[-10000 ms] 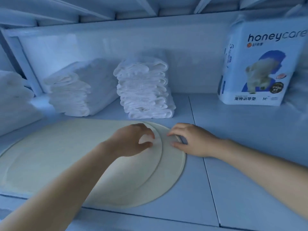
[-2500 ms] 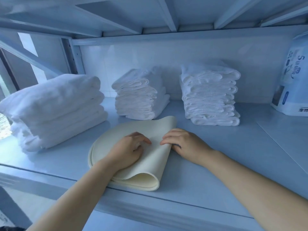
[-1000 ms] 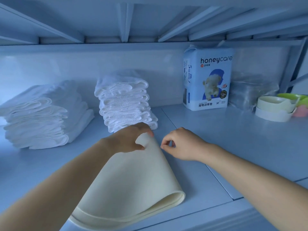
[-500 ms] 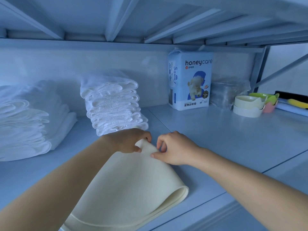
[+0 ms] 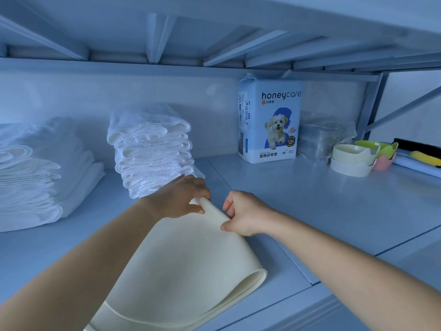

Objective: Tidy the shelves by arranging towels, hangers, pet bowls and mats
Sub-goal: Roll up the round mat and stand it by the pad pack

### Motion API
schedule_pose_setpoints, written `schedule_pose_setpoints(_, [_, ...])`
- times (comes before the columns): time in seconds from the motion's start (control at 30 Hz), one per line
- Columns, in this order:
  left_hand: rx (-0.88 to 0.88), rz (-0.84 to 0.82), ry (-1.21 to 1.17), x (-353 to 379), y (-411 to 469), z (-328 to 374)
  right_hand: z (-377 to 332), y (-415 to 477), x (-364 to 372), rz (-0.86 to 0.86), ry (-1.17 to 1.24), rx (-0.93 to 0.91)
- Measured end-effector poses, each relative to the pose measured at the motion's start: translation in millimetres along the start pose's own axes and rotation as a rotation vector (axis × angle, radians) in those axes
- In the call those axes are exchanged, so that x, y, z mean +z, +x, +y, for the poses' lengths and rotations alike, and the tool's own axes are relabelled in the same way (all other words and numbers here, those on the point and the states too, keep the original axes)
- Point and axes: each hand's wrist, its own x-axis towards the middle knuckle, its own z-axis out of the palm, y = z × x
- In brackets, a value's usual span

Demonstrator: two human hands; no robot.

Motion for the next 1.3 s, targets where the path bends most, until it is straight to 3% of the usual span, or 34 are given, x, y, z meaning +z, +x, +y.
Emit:
schedule_pose_setpoints(0.27, [-0.109, 0.167, 0.12, 16.5, 78.6, 58.4, 66.9, 7.2, -83.9, 0.071, -0.111, 0.035])
schedule_pose_setpoints(0.6, [-0.329, 0.375, 0.203, 50.8, 222.6, 145.2, 187.9, 24.0, -172.0, 0.391, -0.256, 0.024])
schedule_pose_setpoints(0.97, [-0.32, 0.183, 0.214, 94.3, 257.0, 153.8, 278.3, 17.5, -175.3, 0.19, -0.222, 0.062])
schedule_pose_setpoints(1.2, [-0.301, 0.051, 0.113, 72.0, 263.4, 142.1, 276.1, 28.9, -174.2, 0.214, -0.272, 0.092])
schedule_pose_setpoints(1.3, [-0.315, 0.118, 0.07, 66.4, 267.5, 135.3, 276.4, 38.4, -184.5, 0.294, -0.317, 0.088])
